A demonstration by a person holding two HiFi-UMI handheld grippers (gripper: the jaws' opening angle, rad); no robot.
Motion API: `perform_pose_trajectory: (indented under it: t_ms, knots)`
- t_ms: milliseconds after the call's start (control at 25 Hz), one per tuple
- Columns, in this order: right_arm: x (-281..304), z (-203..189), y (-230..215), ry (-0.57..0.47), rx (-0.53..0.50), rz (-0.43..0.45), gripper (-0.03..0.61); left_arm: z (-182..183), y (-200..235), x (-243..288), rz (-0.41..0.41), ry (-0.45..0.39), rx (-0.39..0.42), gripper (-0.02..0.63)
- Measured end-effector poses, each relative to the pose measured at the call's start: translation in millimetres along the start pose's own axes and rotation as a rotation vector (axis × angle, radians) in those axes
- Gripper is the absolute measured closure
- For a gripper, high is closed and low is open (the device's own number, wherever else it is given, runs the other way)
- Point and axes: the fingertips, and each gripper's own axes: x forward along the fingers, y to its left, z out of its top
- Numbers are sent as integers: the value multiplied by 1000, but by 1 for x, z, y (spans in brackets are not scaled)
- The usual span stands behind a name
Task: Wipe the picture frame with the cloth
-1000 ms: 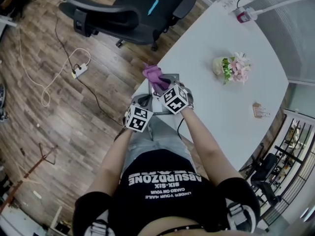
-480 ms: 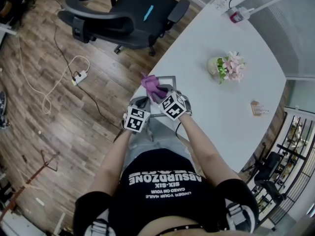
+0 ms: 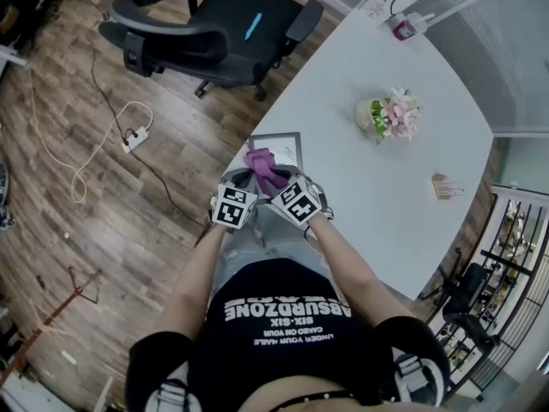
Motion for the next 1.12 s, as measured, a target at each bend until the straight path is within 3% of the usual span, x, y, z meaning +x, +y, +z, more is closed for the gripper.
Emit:
perform_pose_trajectory:
  t_ms: [120, 360, 800, 1120]
  knots:
    - [-5, -8, 9, 21, 82, 9, 472, 0, -1, -1, 4, 2, 1, 598]
    - [-10, -17, 20, 23, 136, -2, 472, 0, 0, 0, 13, -6, 3, 598]
    - [-13, -20, 23, 79, 31, -7, 472, 0, -2, 1, 17, 0, 28, 598]
    - [-24, -33, 8, 116, 41, -51, 472, 0, -2, 0, 1, 4, 16, 598]
